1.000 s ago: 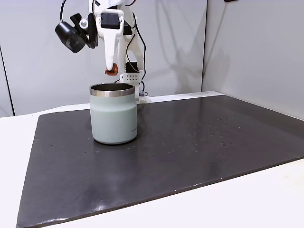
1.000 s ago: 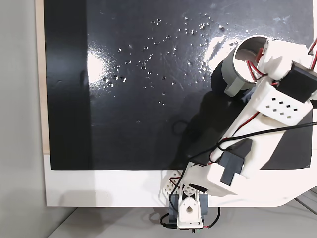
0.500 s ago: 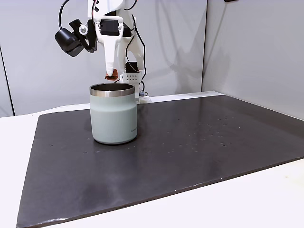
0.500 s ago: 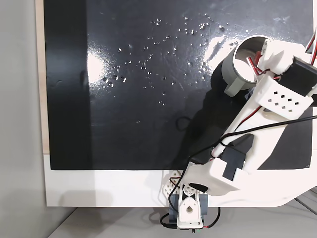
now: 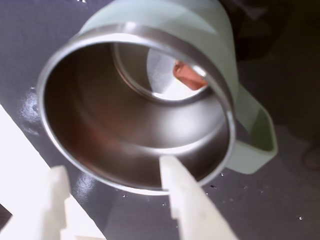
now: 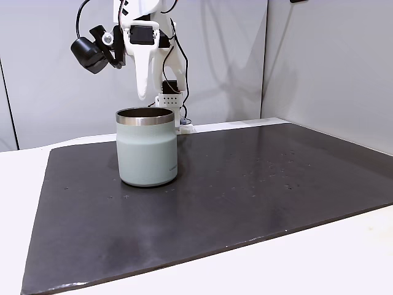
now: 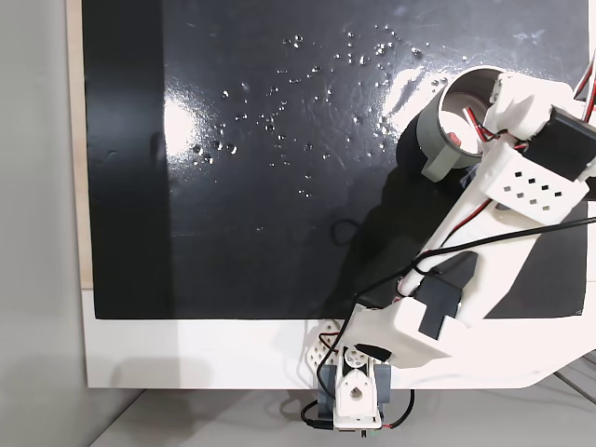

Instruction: Grasp a cube and put it in the cup.

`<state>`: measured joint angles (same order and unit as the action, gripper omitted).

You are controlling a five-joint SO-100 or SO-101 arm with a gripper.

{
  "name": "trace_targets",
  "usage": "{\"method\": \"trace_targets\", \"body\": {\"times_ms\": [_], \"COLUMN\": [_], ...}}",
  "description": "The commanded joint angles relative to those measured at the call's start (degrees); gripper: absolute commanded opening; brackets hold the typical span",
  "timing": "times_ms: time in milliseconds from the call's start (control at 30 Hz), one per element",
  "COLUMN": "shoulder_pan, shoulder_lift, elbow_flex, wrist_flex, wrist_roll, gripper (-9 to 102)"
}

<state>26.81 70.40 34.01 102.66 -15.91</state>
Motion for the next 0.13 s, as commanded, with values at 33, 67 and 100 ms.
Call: {"method": "trace_targets", "body": {"times_ms": [33, 67, 100], "shoulder_pan": [-0.44, -0.44, -0.53], "shoulder_lift": [1.67, 1.67, 1.67], "elbow_flex": [-0.35, -0.35, -0.26], "wrist_flex": [0.44, 0.44, 0.44], "wrist_roll": [-0.26, -0.26, -0.26], "gripper": [20, 20, 20]}}
